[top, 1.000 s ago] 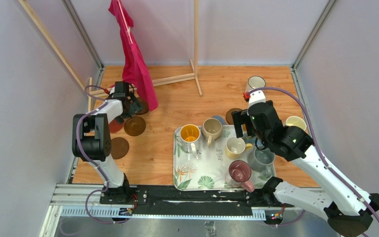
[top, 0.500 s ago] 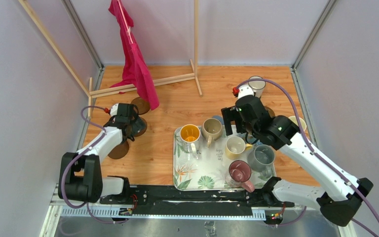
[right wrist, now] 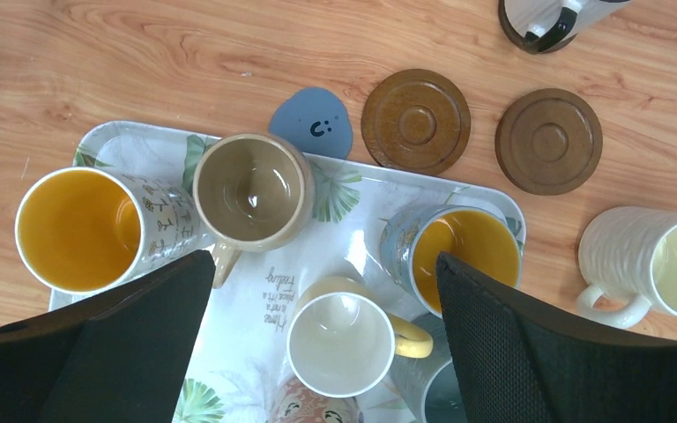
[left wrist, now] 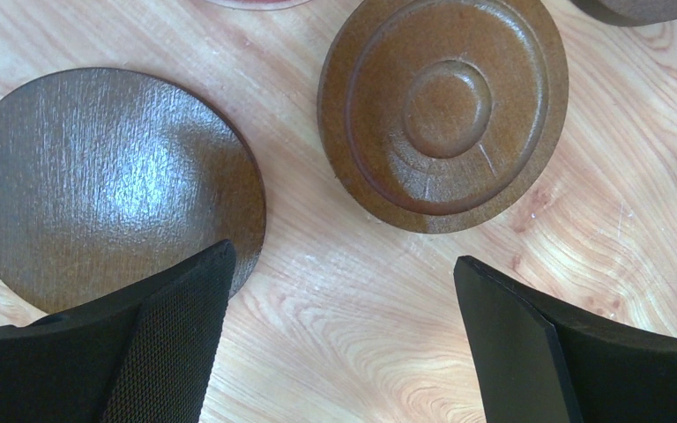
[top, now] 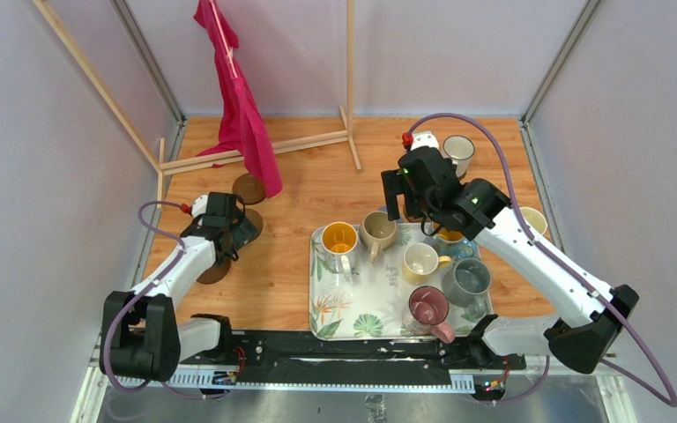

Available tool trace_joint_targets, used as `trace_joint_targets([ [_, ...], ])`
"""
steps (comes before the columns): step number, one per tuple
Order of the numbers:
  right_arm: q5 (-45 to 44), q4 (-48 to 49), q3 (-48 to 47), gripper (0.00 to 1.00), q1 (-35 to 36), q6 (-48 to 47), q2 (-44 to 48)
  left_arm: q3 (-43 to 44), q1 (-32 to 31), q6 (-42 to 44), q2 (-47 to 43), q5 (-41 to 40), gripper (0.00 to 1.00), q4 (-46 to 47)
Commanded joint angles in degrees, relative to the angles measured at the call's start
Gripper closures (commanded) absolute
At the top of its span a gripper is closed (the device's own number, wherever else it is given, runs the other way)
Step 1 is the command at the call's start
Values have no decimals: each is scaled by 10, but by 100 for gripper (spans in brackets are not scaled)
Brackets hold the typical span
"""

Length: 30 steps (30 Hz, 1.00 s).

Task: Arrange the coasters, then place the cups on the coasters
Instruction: Move the coaster to the center of the board.

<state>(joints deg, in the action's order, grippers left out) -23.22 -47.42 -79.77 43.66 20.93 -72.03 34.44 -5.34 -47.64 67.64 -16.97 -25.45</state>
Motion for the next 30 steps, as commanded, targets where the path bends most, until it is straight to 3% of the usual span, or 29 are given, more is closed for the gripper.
trace_joint_targets([
  [1,-21,-26,-14,0,-8,20,-18,-4,1,-19,-14,-8,0,-12],
  [8,-18,-16,-18,0,-8,17,-45,-9,1,-23,-51,-73,0,-54],
  [15,10,31,0,0,-11,-43,-38,32,9,-28,-36,-126,0,-106],
  [21,150,98,57,0,-66,-72,-4,41,71,-3,8,-95,0,-104],
  [30,219,139,98,0,-99,-89,8,61,150,63,54,-78,0,-105],
])
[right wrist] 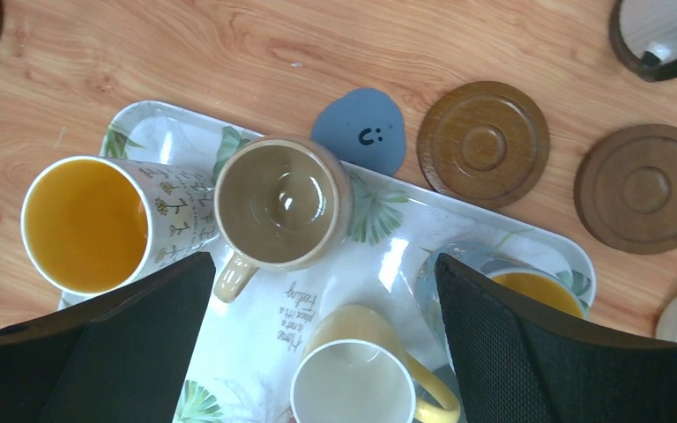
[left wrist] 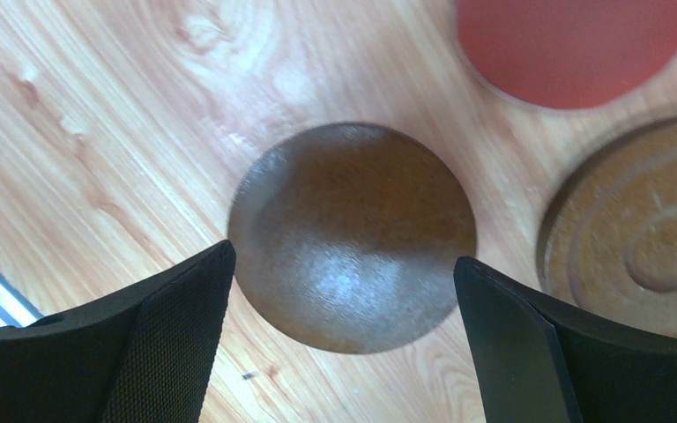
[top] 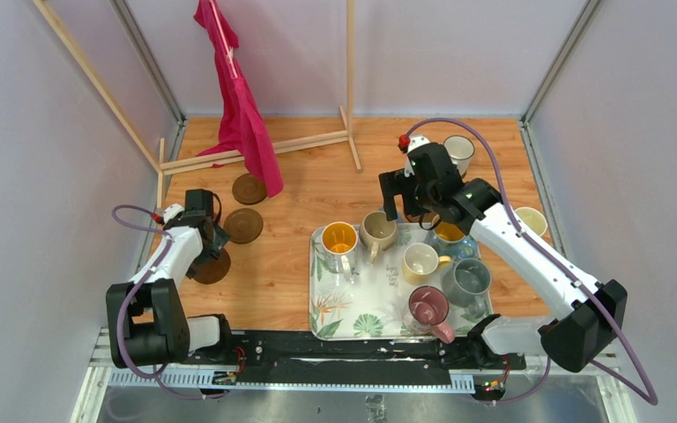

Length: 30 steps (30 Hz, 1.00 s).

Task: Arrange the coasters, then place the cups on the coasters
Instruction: Move the coaster to the center of the board.

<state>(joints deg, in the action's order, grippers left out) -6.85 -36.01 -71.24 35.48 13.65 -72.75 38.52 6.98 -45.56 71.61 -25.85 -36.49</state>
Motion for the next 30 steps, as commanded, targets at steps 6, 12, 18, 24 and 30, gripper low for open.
trace_joint_targets([
  [6,88,36,22,0,-24,-14,29,39,33,79,59,30,0,28],
  [12,103,40,27,0,-25,-12,31,21,36,78,93,59,0,68],
  [18,107,41,30,0,-24,-10,33,-8,34,60,121,94,0,86],
  [24,101,41,31,0,-25,-11,30,-57,17,40,83,125,3,98],
  [30,104,42,31,0,-25,-10,24,-75,-18,25,27,171,19,85],
])
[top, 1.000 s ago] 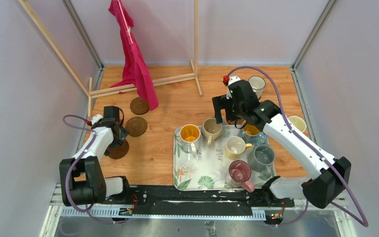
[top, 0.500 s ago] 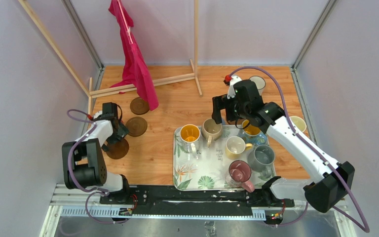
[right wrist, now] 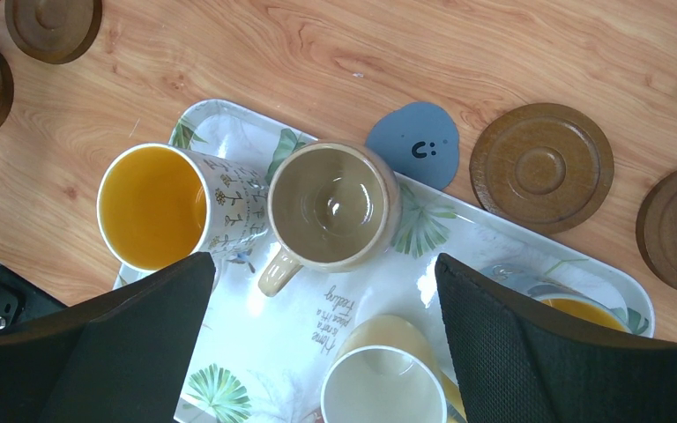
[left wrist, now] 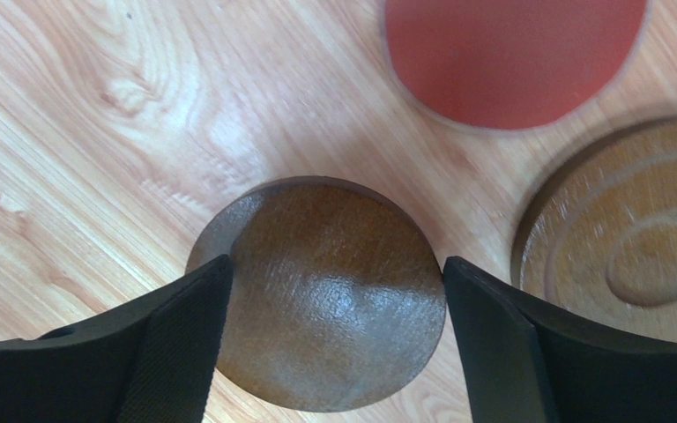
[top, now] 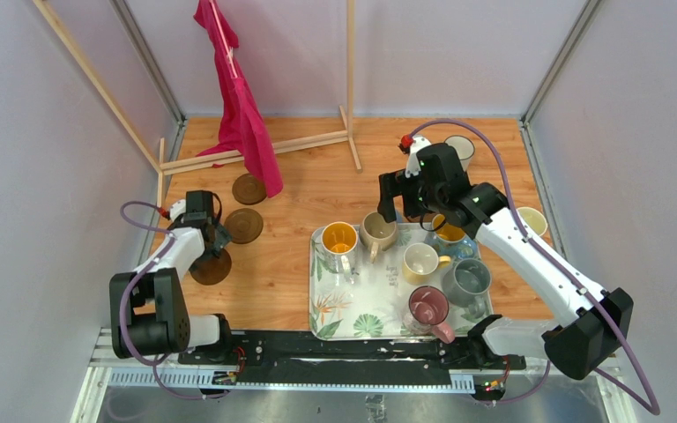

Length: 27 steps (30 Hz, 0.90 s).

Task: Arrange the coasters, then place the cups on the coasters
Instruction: Move the coaster to the center of the board.

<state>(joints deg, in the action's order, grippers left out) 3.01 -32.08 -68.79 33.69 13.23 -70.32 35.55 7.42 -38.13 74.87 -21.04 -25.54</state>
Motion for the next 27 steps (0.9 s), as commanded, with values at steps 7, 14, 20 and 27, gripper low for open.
trace_joint_targets([
  [7,37,9,-10,0,6,-2,-13,-46,-39,-29,-87,190,33,-45],
  [14,24,22,-49,0,64,9,-49,-5,-39,-32,-142,45,2,-142],
  [20,37,33,-54,0,65,10,-69,5,18,-41,-96,9,0,-116],
  [27,32,35,-35,0,65,-5,-52,15,43,-29,-6,41,0,-7],
])
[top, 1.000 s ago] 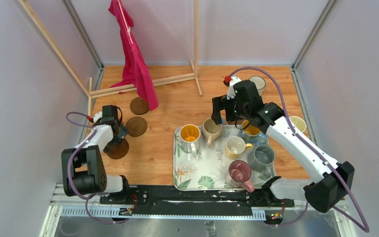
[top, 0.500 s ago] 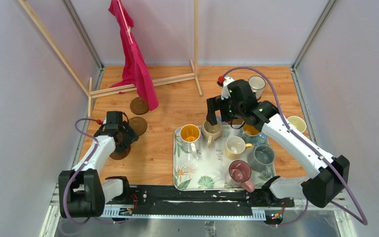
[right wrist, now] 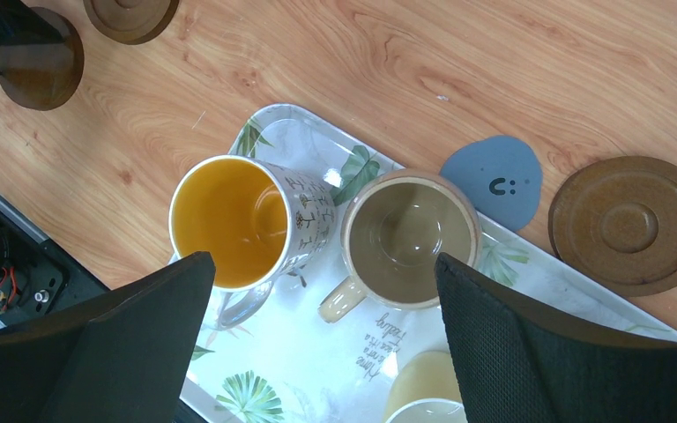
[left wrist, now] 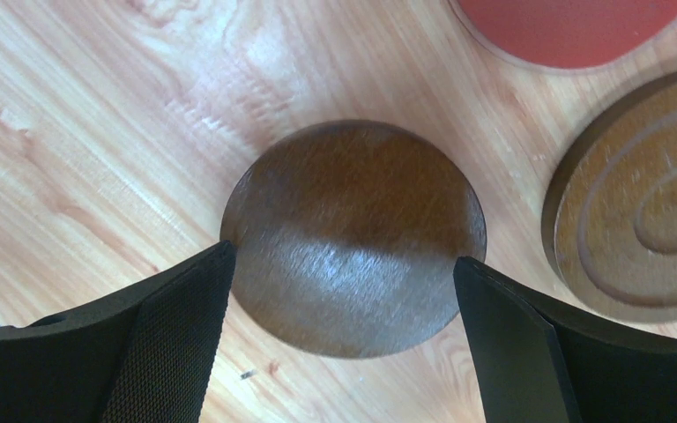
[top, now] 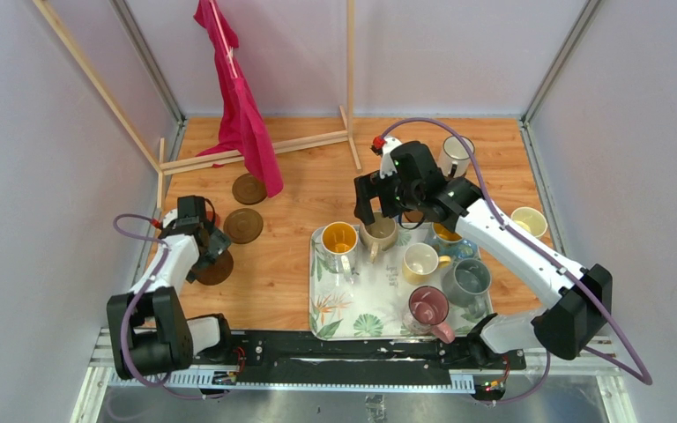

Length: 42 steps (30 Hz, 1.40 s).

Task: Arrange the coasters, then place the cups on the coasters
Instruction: Move the coaster to the center of the board.

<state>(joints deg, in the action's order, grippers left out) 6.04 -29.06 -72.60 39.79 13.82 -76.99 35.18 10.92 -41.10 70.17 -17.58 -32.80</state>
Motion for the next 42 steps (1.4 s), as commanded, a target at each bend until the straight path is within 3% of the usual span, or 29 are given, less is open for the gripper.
trace_joint_targets([
  [1,-1,5,5,0,3,-12,18,16,9,2,49,20,0,79],
  [5,-22,5,10,0,3,-18,28,-12,-16,-2,68,74,0,115],
  [14,-26,8,19,0,3,-23,29,-44,-223,-105,43,97,0,119],
  [19,-14,7,10,0,4,-21,25,7,-261,-101,6,33,0,33],
  [22,-7,8,8,0,4,-19,26,35,-234,-80,-33,-66,0,-32],
  [26,-4,8,7,0,3,-18,22,22,-90,-39,-80,-61,0,-37],
  [31,8,8,6,0,4,-16,16,-3,30,-42,-97,-97,0,-17],
  [35,15,8,8,0,4,-15,14,-40,87,-54,-20,4,0,82],
  [39,11,8,10,0,4,-17,15,-86,87,-73,57,128,0,185],
  [42,6,7,10,0,4,-18,16,-125,62,-90,51,147,0,222],
])
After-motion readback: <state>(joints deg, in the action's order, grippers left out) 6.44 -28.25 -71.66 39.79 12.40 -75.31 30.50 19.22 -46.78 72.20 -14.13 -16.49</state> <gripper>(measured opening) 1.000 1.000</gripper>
